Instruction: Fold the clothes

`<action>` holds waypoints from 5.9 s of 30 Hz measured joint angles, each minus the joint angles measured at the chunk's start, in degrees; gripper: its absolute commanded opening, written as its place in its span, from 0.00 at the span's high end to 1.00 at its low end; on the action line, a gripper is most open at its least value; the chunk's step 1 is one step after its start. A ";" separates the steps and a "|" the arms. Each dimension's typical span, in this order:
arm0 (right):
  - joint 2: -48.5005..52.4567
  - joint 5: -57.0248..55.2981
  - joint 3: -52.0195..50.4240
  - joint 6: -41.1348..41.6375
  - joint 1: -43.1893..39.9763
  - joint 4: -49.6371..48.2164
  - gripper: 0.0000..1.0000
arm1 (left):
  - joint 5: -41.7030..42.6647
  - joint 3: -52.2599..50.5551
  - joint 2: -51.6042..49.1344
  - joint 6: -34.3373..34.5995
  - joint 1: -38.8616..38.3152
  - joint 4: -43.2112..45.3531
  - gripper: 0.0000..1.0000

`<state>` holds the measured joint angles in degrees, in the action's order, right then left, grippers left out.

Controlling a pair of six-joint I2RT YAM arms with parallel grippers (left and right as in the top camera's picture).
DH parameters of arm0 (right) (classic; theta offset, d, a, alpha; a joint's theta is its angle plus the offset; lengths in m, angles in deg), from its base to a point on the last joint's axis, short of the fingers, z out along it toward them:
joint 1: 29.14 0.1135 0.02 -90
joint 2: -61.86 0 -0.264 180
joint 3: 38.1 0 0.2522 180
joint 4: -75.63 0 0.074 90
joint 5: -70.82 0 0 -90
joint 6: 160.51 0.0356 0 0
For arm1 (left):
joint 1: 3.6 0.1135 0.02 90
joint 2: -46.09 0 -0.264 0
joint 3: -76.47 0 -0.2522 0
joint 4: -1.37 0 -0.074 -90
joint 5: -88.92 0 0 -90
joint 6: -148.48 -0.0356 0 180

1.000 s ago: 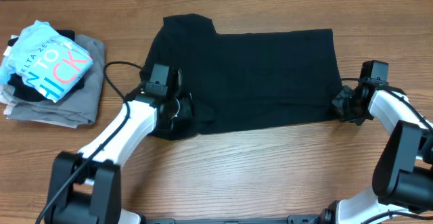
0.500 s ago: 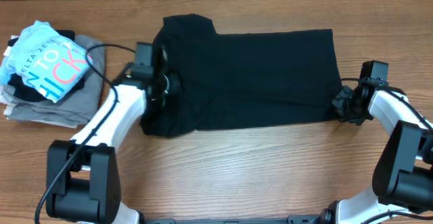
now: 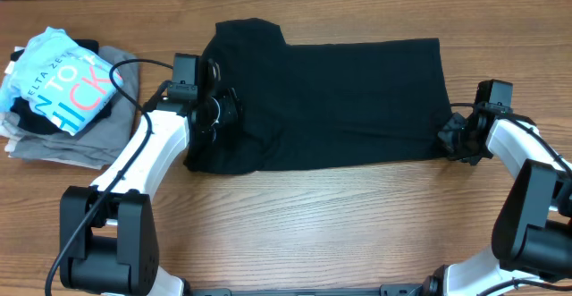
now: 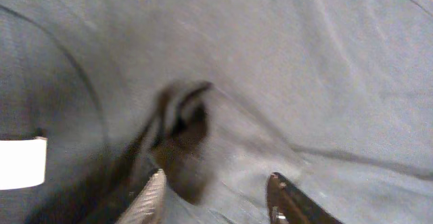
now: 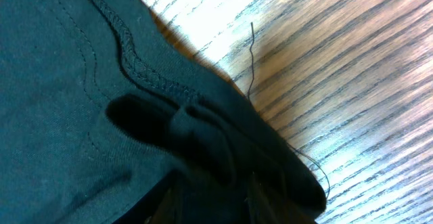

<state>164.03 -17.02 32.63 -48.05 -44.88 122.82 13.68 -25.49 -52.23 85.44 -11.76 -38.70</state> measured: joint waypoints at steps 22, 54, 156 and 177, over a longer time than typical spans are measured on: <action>0.13 -1.53 8.46 -0.04 0.00 10.12 0.65 | -1.97 0.07 -8.44 -1.44 -5.31 -9.18 0.66; 0.98 5.51 5.53 0.20 -0.35 -13.88 0.81 | -2.43 0.07 -8.48 -1.62 -5.33 -7.78 0.66; -6.03 1.18 5.46 2.16 -4.59 22.45 0.19 | -11.61 2.38 -2.84 -6.25 -5.33 -27.43 0.04; -11.15 13.90 8.87 -6.01 0.26 8.24 0.14 | 1.29 42.14 -30.12 -17.64 7.19 -1.79 0.16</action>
<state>152.88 -3.12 41.50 -54.06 -44.62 131.06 14.97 16.65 -82.35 67.81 -4.57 -40.49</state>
